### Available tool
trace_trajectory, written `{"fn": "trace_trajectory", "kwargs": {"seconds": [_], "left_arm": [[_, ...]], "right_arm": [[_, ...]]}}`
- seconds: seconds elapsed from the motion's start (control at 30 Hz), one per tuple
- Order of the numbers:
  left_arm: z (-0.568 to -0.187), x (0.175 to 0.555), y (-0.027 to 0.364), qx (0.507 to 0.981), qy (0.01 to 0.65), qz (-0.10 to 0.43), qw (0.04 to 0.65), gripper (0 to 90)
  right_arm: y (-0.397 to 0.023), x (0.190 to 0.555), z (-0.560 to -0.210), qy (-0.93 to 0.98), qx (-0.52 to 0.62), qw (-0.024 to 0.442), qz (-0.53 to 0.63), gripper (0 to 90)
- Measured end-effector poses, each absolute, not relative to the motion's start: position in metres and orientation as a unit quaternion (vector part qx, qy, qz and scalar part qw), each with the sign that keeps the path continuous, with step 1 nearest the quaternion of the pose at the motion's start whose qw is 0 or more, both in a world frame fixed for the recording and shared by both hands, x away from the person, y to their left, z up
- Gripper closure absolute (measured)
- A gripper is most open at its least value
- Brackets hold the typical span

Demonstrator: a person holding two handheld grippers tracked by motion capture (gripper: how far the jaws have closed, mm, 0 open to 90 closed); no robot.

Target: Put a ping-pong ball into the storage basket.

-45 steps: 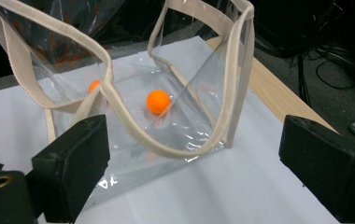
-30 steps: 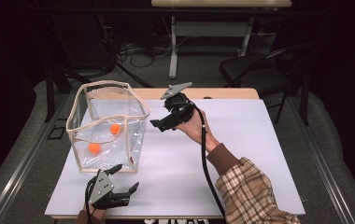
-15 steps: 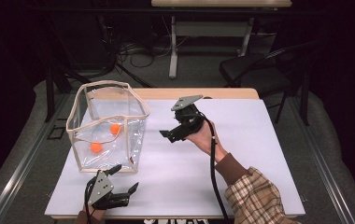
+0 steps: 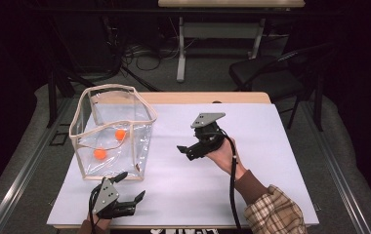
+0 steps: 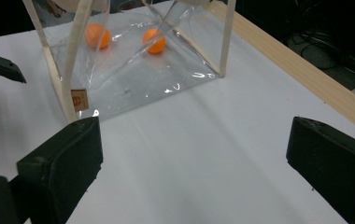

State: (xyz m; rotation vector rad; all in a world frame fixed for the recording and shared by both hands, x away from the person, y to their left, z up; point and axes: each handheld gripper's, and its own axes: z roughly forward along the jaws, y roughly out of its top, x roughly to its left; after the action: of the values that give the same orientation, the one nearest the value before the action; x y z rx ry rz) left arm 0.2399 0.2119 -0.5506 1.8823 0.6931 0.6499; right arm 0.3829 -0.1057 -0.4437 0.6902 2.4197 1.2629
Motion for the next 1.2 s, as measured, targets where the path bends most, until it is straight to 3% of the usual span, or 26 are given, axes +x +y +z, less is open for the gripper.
{"fn": "trace_trajectory", "kwargs": {"seconds": [1.0,1.2], "left_arm": [[-0.55,0.24,0.212,0.776,0.287,0.268,0.494,15.9],[-0.55,0.24,0.212,0.777,0.286,0.268,0.492,15.9]], "right_arm": [[-0.151,0.348,-0.484,0.843,0.265,0.179,0.434,3.2],[-0.171,0.327,-0.505,0.838,0.274,0.189,0.432,3.2]]}}
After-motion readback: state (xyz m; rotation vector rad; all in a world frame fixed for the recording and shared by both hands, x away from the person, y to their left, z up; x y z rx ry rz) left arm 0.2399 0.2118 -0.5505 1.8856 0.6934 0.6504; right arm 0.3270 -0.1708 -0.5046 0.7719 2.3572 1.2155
